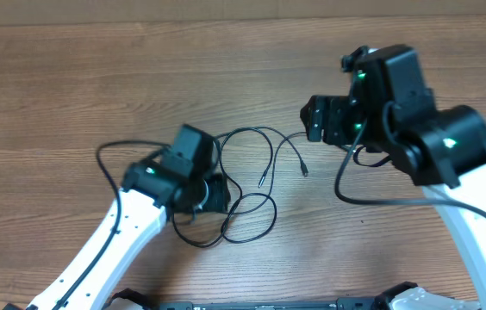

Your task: Untangle cables

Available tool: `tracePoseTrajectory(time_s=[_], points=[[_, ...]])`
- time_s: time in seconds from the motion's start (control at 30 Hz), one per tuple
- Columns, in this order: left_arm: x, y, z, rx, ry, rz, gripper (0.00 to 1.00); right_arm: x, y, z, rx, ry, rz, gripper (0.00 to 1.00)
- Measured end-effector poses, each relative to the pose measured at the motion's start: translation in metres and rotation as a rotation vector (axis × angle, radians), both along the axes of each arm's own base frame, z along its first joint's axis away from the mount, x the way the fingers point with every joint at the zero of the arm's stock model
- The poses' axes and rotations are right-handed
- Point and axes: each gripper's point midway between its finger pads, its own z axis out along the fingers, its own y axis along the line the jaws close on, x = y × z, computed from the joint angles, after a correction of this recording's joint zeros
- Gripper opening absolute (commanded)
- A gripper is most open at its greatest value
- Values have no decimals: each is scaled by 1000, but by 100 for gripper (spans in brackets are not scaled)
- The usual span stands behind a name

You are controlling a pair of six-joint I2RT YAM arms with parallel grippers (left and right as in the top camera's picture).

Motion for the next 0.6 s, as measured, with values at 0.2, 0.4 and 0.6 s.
tracePoseTrajectory(time_s=[0.2,0.4,0.6], points=[[-29,-12,-17,19,59,-77,45,1,6,-52,-21,94,24,86],[-45,-22,-22,38,66,-146,45,-12,22,-91,39,186,100,85],[-46,-20,-23,56,64,-149,45,-33,40,-102,104,245,257,84]])
